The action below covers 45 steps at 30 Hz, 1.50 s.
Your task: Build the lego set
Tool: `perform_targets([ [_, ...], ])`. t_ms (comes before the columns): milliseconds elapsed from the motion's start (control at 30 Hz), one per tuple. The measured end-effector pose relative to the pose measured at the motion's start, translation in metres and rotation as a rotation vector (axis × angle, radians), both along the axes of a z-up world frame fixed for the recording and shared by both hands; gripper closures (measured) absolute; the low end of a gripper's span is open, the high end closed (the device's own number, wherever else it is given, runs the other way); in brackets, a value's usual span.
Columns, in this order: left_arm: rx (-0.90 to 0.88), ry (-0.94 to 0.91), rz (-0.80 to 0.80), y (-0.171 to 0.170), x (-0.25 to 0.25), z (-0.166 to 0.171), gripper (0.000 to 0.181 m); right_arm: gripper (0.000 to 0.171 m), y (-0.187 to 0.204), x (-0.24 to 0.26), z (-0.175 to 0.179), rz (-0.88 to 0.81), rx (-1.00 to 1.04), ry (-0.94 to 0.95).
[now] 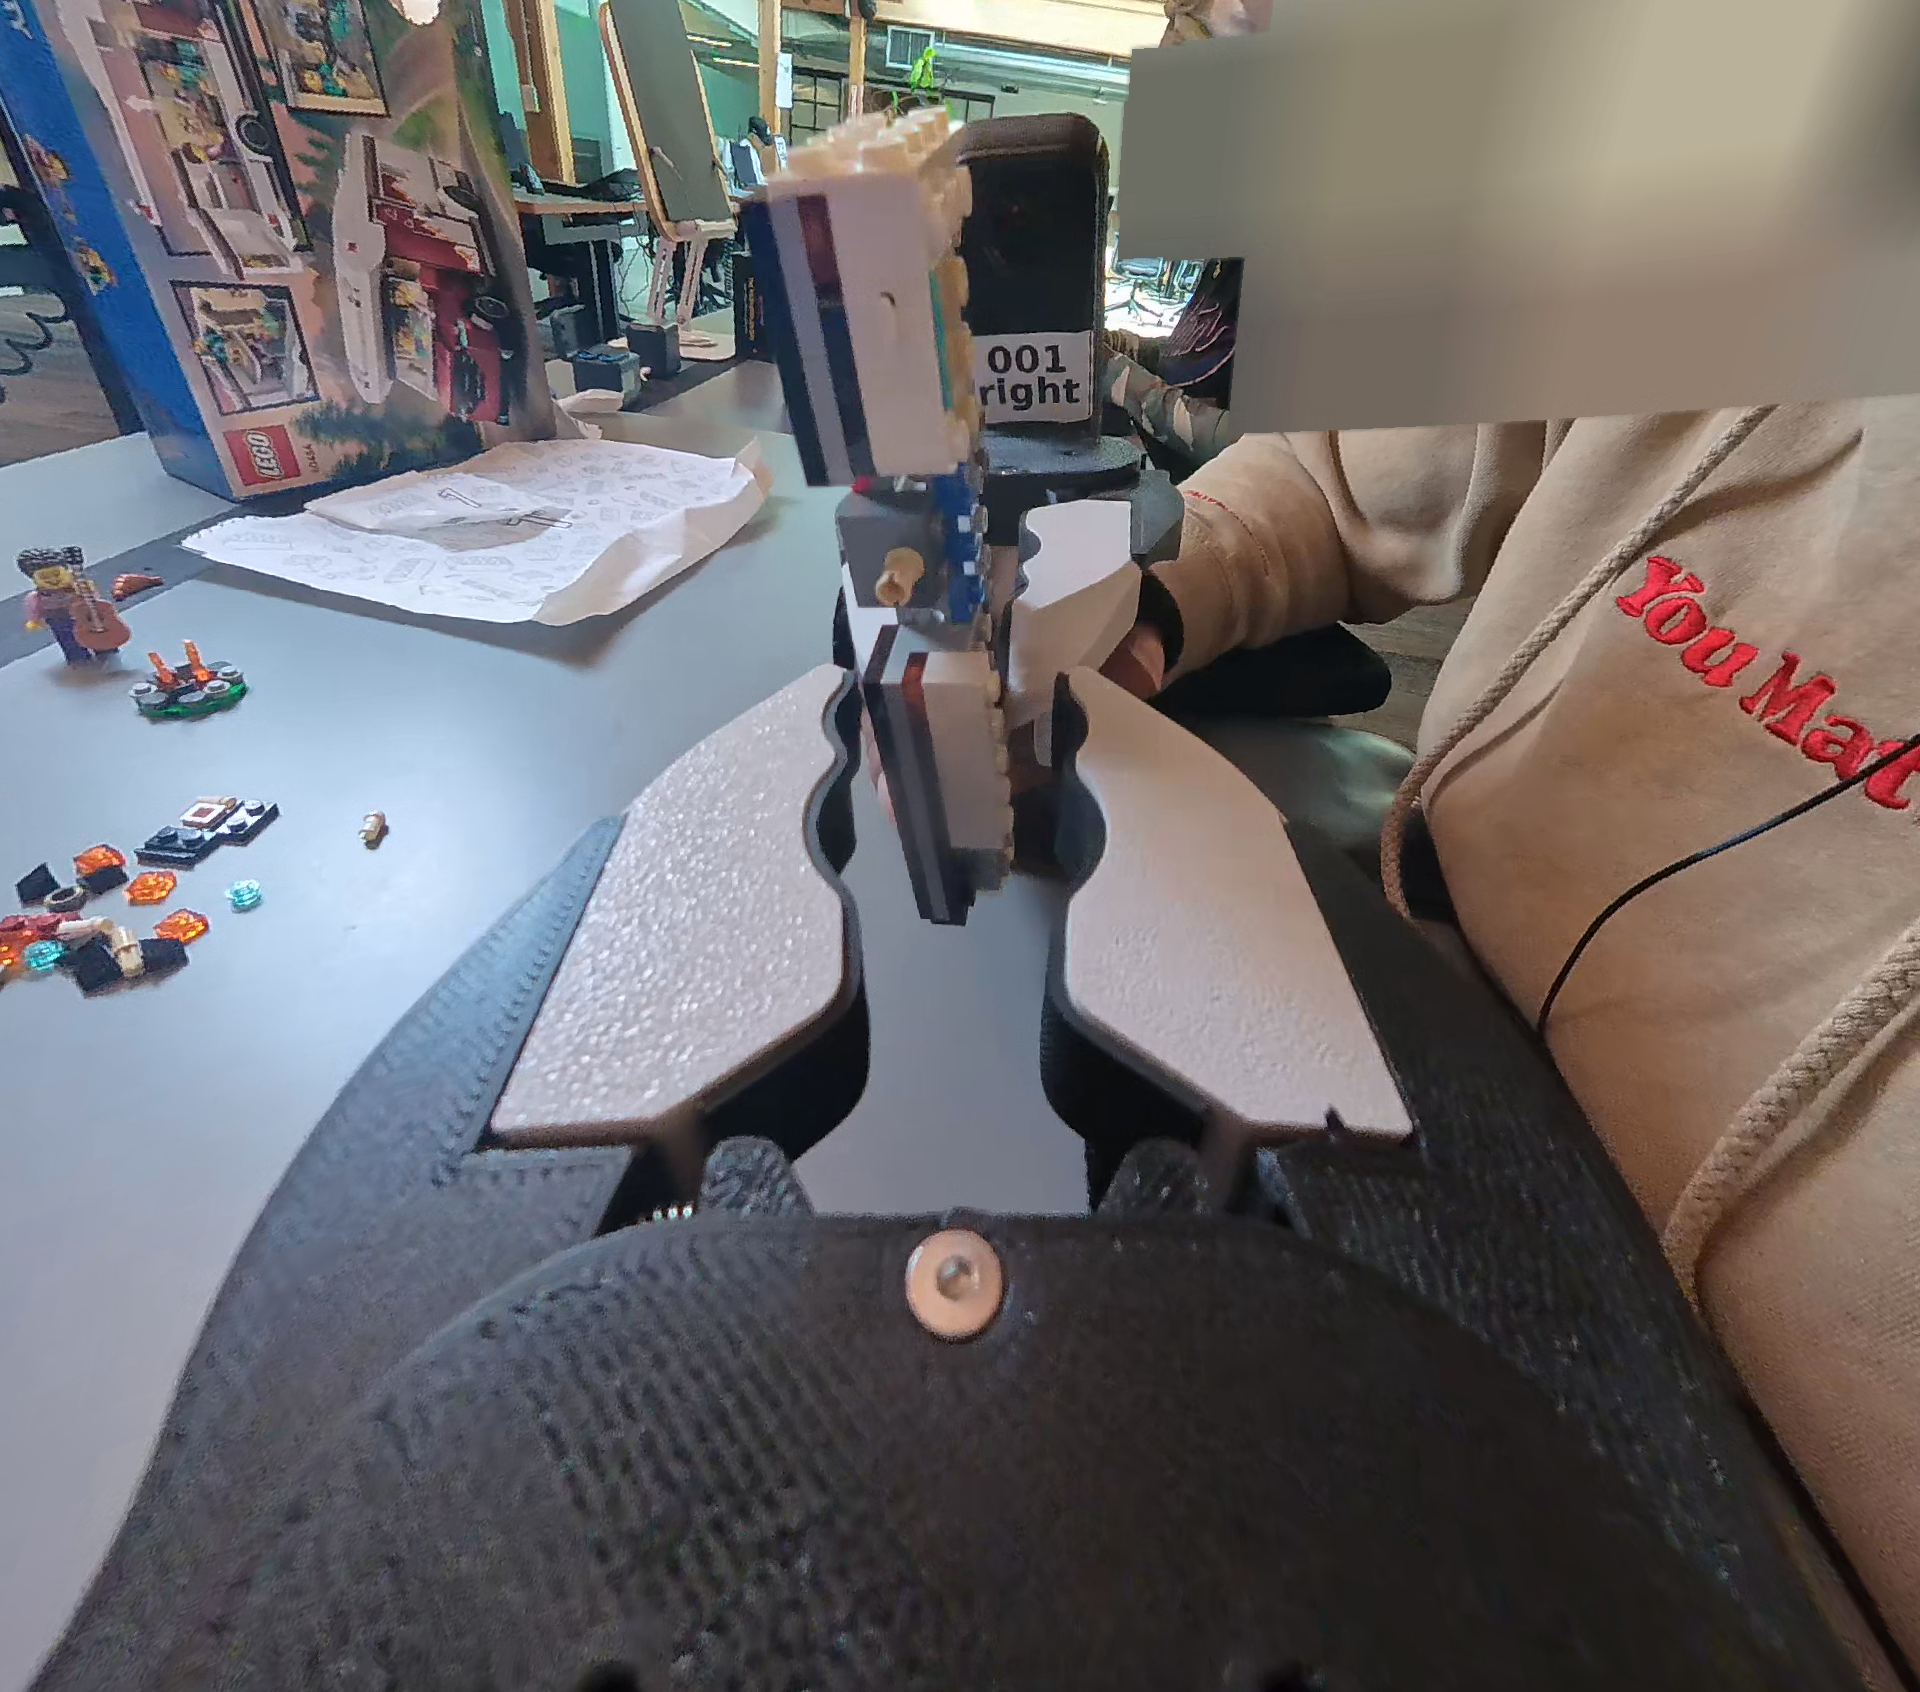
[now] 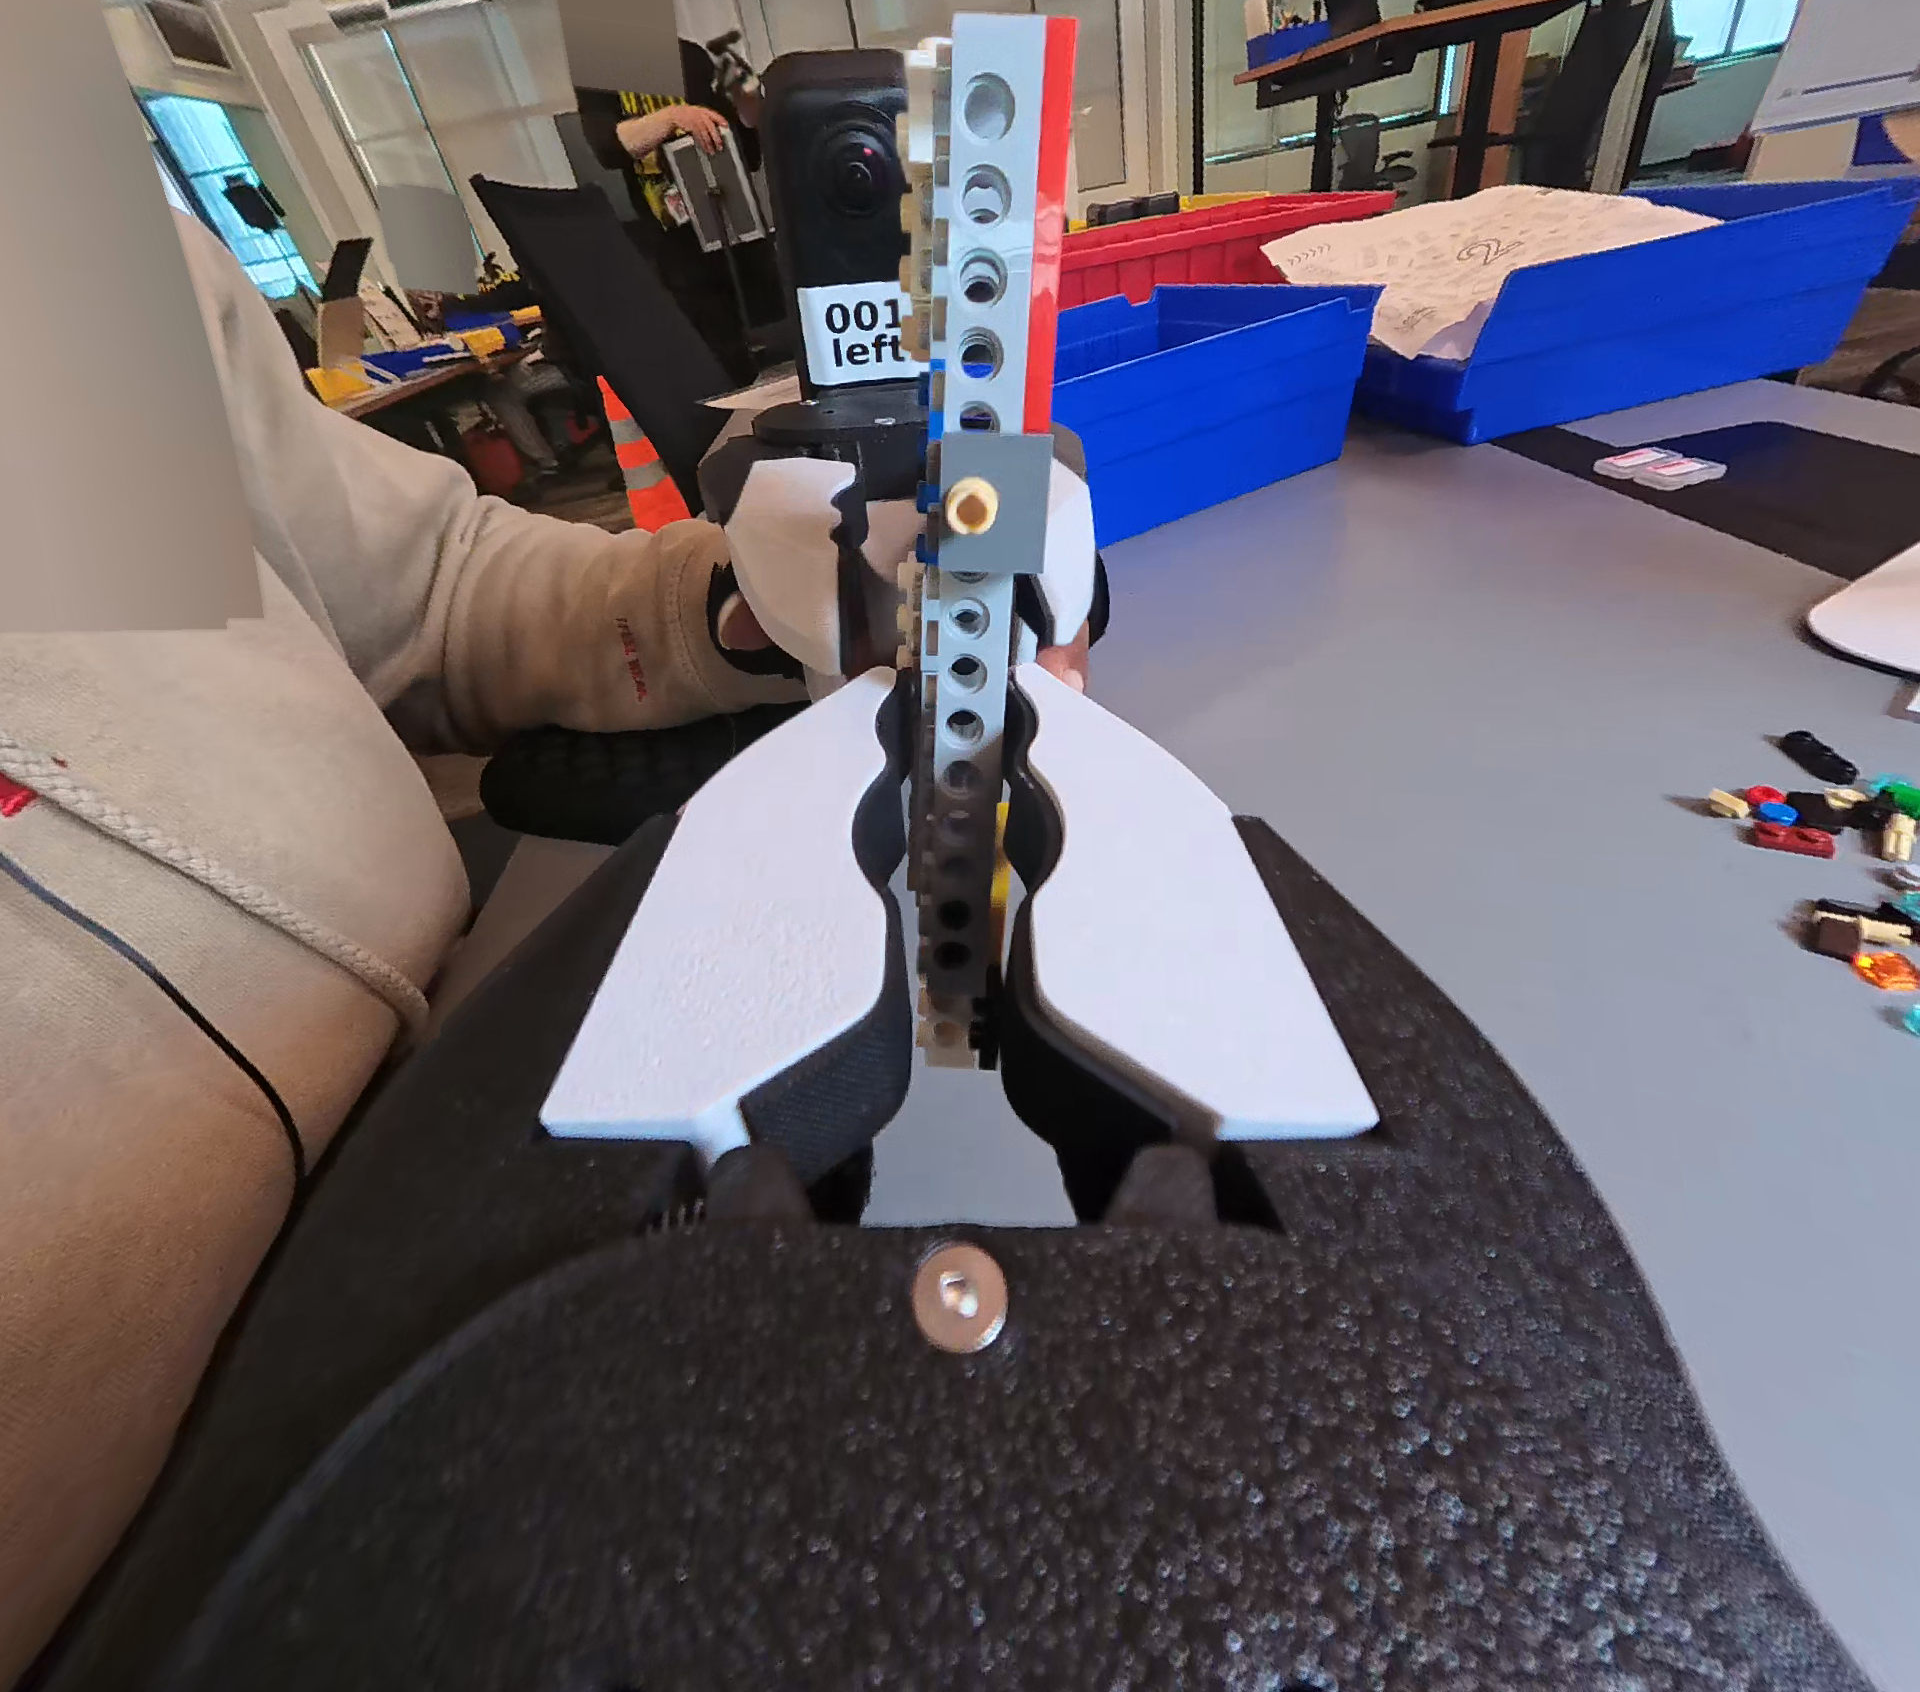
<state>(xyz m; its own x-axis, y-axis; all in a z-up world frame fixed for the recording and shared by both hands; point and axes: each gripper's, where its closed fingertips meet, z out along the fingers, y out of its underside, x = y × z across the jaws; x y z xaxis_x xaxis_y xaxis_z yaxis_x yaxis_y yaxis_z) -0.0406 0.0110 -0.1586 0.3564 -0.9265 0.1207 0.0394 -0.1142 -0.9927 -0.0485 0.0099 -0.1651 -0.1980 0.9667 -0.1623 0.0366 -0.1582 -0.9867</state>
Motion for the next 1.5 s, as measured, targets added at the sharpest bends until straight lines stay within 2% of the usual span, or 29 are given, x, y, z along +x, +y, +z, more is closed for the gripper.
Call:
perform_targets([
  [300,-0.047,0.028,-0.012,0.000,0.004,-0.008,0.152,0.156,0.000,0.000,-0.001,0.023,-0.054,-0.012],
  [433,-0.063,0.016,-0.006,0.001,0.003,-0.007,0.158,0.151,0.006,0.002,0.001,0.016,-0.060,-0.001],
  [800,-0.115,0.053,-0.089,-0.011,0.014,-0.017,0.158,0.153,-0.008,0.006,0.003,0.104,0.049,0.034],
  [1100,-0.107,0.035,-0.044,-0.004,0.010,-0.014,0.149,0.156,-0.002,0.003,0.003,0.037,0.050,0.009],
  [1400,-0.061,0.104,-0.038,-0.007,0.015,-0.023,0.158,0.156,-0.007,0.000,0.002,0.048,0.083,-0.027],
  [1500,-0.037,0.061,-0.064,-0.010,0.015,-0.016,0.158,0.153,-0.010,0.000,0.007,0.027,0.196,-0.019],
])
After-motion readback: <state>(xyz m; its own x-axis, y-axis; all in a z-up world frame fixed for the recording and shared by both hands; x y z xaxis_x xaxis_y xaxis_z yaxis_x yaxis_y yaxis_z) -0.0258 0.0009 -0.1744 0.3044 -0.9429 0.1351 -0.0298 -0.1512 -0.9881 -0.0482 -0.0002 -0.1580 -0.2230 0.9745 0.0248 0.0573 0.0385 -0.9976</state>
